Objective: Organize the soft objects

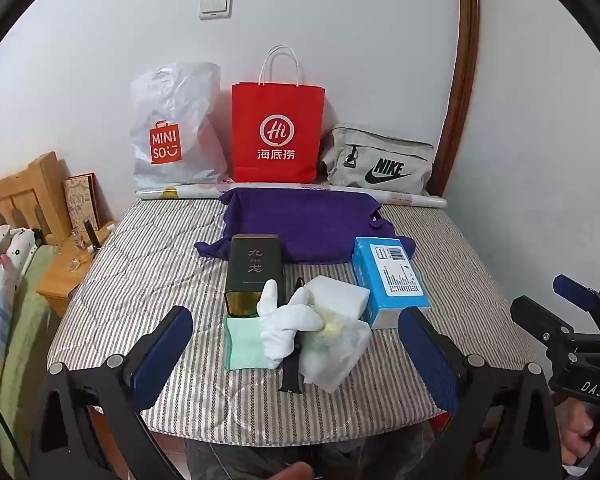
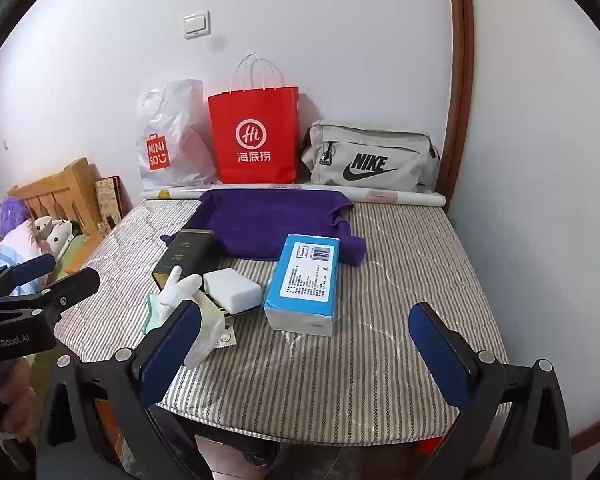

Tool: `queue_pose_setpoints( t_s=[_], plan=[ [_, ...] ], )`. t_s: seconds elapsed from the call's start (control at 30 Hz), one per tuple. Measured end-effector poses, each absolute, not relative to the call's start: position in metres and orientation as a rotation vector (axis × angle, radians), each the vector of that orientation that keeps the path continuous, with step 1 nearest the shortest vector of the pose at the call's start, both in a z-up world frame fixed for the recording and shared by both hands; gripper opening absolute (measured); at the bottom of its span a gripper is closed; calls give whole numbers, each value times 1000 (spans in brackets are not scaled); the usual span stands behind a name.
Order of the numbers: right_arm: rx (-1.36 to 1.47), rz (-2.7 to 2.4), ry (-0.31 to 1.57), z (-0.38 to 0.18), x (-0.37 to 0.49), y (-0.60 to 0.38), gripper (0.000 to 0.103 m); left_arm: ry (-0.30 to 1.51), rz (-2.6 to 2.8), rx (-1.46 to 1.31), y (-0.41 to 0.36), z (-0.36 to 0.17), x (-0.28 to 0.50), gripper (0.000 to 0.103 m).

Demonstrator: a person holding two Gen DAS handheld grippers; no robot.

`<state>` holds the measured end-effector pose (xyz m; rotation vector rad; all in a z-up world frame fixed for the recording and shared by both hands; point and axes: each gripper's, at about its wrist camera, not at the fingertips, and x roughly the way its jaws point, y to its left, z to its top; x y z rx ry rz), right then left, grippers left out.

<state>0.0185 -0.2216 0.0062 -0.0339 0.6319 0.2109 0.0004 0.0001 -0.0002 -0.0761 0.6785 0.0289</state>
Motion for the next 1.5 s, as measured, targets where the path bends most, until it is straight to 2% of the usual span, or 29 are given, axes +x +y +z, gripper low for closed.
queue_pose_setpoints(
  t_s=[1.5],
  plan=[
    [-25,232,608,18,-1,-225,102,645,35,-84,5,7,-16,103]
  ],
)
